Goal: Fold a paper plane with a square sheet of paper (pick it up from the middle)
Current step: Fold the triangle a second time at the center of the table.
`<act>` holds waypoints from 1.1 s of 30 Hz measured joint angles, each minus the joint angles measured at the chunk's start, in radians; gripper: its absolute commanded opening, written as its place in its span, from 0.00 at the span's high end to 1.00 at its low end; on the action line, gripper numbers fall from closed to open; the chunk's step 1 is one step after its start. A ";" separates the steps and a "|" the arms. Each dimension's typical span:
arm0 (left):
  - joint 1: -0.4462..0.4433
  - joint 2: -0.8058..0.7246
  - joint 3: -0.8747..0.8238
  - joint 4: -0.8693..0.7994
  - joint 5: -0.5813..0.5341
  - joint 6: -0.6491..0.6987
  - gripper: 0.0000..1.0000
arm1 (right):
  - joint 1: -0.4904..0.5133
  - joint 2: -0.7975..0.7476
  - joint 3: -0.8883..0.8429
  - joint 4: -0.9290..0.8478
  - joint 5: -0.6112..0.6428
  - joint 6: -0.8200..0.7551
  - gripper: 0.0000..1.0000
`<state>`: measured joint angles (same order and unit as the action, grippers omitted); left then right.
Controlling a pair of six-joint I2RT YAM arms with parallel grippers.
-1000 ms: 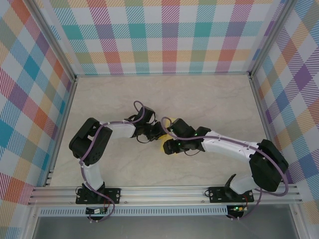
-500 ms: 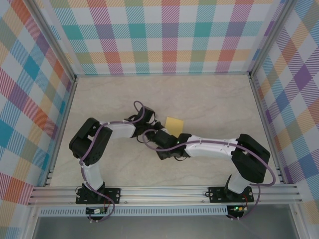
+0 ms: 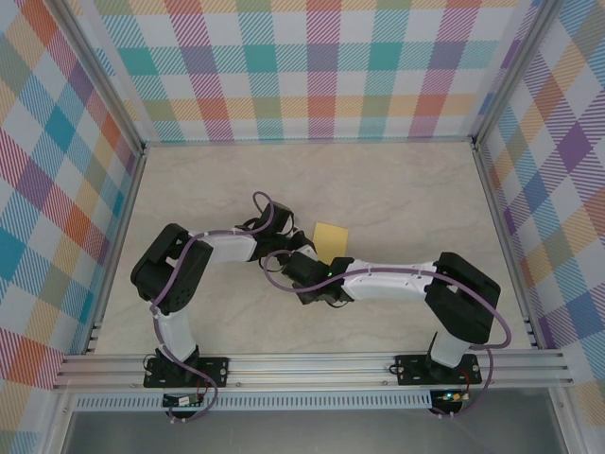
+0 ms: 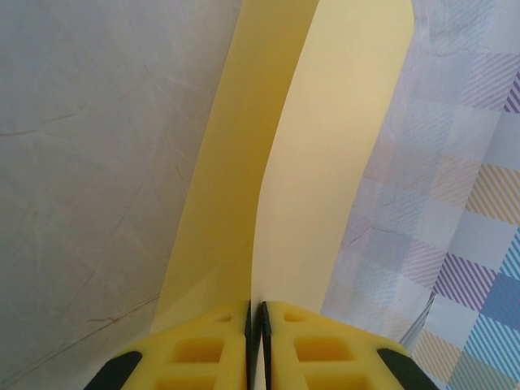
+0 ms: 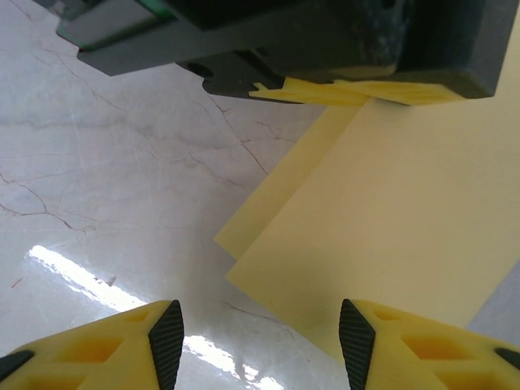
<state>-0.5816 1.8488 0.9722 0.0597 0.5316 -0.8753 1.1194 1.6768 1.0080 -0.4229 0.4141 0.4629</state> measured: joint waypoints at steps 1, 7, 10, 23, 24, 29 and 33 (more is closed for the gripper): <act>0.000 0.000 0.000 0.000 0.000 0.000 0.87 | 0.000 0.000 0.000 0.000 0.005 0.000 0.46; 0.000 0.000 0.000 0.000 0.003 0.000 0.87 | 0.000 0.000 0.000 -0.001 0.024 0.011 0.57; 0.000 0.000 0.000 0.000 0.003 0.000 0.87 | 0.000 0.000 0.000 0.000 0.026 0.020 0.64; 0.000 -0.041 -0.005 -0.029 -0.045 -0.018 0.57 | -0.003 -0.071 -0.009 0.009 0.030 0.023 0.89; 0.000 -0.055 -0.009 -0.034 -0.053 -0.018 0.52 | -0.008 -0.078 -0.013 0.011 0.026 0.023 0.89; 0.000 -0.146 -0.028 -0.082 -0.129 -0.022 0.36 | -0.044 -0.113 -0.042 0.024 -0.038 0.019 0.91; 0.000 -0.222 -0.058 -0.117 -0.191 -0.023 0.39 | -0.093 -0.135 -0.060 0.048 -0.114 0.014 0.91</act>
<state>-0.5816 1.6272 0.9142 -0.0578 0.3408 -0.8982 1.0264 1.5421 0.9478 -0.3748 0.2996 0.4774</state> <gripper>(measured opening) 0.636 0.090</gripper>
